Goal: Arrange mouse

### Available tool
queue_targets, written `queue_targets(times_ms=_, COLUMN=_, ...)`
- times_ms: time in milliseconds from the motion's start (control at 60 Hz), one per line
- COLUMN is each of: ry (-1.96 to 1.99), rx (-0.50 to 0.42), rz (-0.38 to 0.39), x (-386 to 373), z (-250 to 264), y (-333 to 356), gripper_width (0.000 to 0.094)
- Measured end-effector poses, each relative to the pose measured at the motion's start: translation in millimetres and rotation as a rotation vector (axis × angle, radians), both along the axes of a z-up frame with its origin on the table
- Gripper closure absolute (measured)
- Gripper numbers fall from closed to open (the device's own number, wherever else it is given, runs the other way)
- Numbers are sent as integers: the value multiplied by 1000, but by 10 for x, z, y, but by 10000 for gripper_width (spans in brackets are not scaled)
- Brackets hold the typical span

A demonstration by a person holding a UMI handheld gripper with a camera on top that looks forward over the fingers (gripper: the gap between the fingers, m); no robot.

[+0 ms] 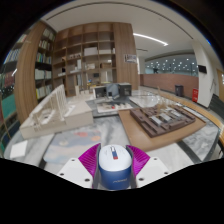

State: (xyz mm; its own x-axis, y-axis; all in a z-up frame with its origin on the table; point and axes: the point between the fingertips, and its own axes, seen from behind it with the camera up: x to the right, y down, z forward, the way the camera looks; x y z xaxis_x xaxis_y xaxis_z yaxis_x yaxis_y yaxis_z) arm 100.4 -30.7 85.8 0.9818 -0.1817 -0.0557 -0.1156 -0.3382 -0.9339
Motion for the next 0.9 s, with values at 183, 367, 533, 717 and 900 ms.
queue_targets(times_ms=183, ry=91, rx=38, rz=102, x=-1100, z=140, y=984, gripper_width=520)
queue_targets(times_ms=367, ry=42, rx=-62, rz=122, x=-1629, z=-485, y=1618, gripper_width=519)
queue_targets(times_ms=533, ry=23, rx=-157, rz=123, x=-1713, z=-815, y=1710, gripper_width=521)
queue_targets(times_ms=717, ry=5, rx=-261, rz=180, x=-1773, z=-974, y=1681, gripper_width=348)
queue_targets(times_ms=900, ry=48, rx=-271, rz=189, x=-1761, z=-676, y=1218, gripper_width=136)
